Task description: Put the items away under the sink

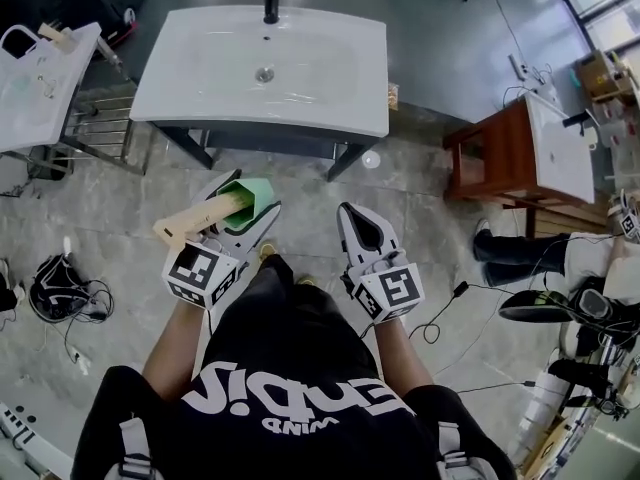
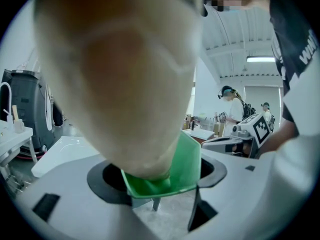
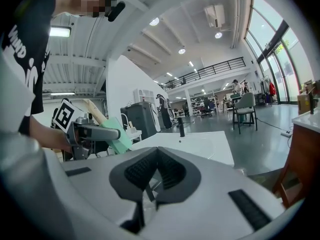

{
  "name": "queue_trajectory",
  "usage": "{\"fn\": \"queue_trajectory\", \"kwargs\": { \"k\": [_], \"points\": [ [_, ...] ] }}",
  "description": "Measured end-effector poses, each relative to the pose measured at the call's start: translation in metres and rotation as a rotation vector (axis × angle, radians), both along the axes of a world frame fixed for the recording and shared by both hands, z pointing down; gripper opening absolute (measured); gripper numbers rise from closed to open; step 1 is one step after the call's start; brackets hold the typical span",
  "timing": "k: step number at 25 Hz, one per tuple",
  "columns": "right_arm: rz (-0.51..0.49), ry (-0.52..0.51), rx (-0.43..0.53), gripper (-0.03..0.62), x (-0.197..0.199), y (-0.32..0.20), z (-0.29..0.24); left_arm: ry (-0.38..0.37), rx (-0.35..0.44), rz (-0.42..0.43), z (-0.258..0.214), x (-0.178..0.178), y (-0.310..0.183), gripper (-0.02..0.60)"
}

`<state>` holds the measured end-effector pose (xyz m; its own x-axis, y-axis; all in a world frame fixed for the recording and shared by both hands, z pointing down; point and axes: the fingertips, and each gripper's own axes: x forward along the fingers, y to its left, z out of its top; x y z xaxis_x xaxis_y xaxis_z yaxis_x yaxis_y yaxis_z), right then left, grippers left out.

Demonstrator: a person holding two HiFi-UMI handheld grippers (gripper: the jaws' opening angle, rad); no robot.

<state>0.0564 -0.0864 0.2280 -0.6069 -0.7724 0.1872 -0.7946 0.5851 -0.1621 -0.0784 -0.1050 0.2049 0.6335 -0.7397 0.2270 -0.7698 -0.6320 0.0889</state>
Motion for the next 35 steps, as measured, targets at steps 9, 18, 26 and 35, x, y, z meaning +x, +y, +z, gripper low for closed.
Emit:
{"fn": "queue_trajectory", "kwargs": {
  "k": [9, 18, 26, 35],
  "points": [
    [-0.012, -0.005, -0.04, 0.018, -0.027, -0.037, 0.05, -0.001, 0.015, 0.019, 0.034, -0.022, -0.042, 0.348],
    [-0.066, 0.021, -0.02, 0.018, -0.043, -0.054, 0.093, 0.02, 0.016, 0.015, 0.086, -0.019, -0.058, 0.348],
    [-0.058, 0.037, 0.009, 0.018, -0.039, -0.07, 0.141, 0.037, 0.028, 0.012, 0.146, -0.017, -0.071, 0.348],
    [-0.033, 0.038, 0.02, 0.018, -0.038, -0.088, 0.227, 0.041, 0.028, 0.013, 0.233, -0.025, -0.085, 0.348]
  ]
}}
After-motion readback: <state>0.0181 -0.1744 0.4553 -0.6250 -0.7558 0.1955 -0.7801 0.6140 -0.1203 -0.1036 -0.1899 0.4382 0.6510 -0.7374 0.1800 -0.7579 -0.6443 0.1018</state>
